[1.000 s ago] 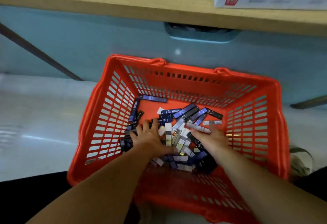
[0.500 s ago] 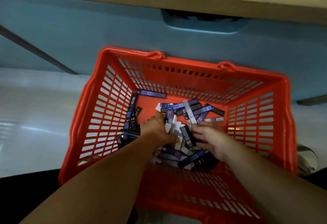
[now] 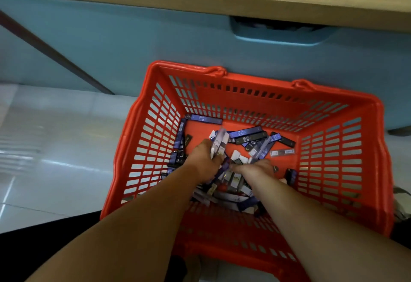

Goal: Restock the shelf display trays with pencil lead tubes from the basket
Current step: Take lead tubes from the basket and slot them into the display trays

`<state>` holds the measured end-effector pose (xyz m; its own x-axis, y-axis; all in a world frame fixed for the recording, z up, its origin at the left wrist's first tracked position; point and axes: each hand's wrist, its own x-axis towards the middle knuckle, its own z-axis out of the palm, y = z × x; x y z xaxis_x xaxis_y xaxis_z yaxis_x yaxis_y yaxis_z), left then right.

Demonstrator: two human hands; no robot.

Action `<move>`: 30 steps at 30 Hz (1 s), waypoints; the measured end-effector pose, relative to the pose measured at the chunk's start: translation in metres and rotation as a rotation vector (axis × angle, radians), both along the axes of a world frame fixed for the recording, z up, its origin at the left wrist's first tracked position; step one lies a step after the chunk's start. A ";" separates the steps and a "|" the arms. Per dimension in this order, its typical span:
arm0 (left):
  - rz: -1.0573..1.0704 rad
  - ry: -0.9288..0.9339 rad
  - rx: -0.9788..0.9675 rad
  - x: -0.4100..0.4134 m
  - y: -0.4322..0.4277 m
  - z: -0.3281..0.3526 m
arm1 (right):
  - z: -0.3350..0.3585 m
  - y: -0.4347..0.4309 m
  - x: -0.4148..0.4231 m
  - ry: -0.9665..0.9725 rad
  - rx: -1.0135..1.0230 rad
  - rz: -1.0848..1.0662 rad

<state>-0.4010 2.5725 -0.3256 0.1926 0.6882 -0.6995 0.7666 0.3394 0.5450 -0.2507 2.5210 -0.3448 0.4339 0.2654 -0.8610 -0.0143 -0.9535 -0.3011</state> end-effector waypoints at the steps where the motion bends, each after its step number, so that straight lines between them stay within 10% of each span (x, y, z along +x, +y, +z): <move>1: 0.062 -0.048 0.000 -0.004 0.000 0.003 | -0.004 0.004 -0.006 -0.043 0.007 -0.002; 18: 0.245 -0.235 -0.123 -0.047 -0.013 0.031 | 0.000 -0.002 -0.017 -0.190 0.033 0.296; 30: 0.140 -0.153 -0.093 -0.037 -0.015 0.054 | 0.025 -0.013 0.011 0.440 0.148 -0.038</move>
